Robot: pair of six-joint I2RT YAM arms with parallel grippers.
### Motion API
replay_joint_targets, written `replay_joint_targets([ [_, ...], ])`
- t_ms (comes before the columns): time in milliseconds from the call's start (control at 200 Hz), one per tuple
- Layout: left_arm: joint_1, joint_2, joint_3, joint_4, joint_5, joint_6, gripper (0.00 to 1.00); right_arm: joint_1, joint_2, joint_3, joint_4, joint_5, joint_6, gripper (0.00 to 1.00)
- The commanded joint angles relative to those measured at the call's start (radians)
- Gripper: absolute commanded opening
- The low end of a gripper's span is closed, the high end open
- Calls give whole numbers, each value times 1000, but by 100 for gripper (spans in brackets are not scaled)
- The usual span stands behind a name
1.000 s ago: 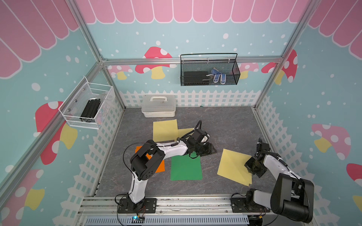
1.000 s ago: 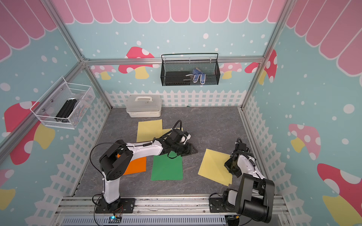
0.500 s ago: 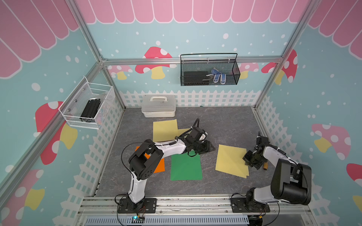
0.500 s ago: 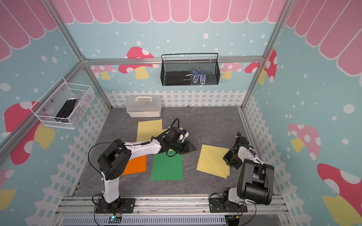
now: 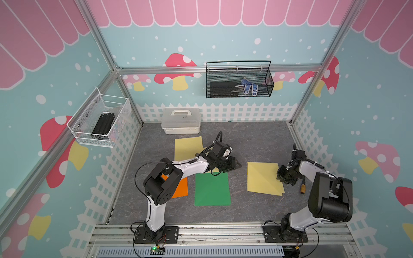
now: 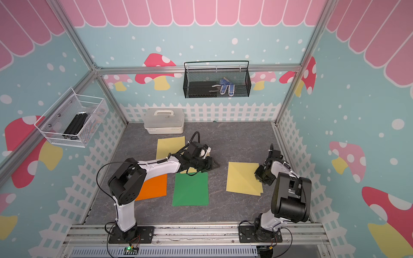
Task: Sort the scattered colored papers by color
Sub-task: Move the colored paper at the center of the board, then pick up the colored paper from the center of the board.
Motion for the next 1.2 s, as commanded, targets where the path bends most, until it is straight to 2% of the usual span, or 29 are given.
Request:
replay_joint_targets([
  [0, 55, -75, -12, -37, -35, 58, 56, 35, -95, 7, -15, 70, -10, 27],
  [195, 155, -121, -10, -108, -68, 121, 56, 182, -238, 166, -118, 170, 11, 35],
  [325, 210, -130, 6, -183, -103, 159, 56, 246, -218, 251, -89, 35, 34, 40],
  [425, 255, -127, 7, -201, -102, 167, 56, 297, -131, 300, -3, -126, 34, 57],
  [620, 296, -110, 26, -228, -101, 186, 56, 374, 155, 463, 67, -361, 34, 67],
  [736, 296, -81, 47, -232, -49, 182, 55, 388, 274, 529, 85, -413, 56, 67],
  [891, 296, -78, 26, -225, -64, 175, 55, 412, 351, 569, 115, -483, 89, 67],
  [991, 352, -74, 2, -204, -60, 158, 55, 441, 403, 599, 114, -521, 90, 67],
  [1196, 454, -75, -41, -161, -47, 138, 55, 536, 502, 760, -47, -453, 1, 67],
])
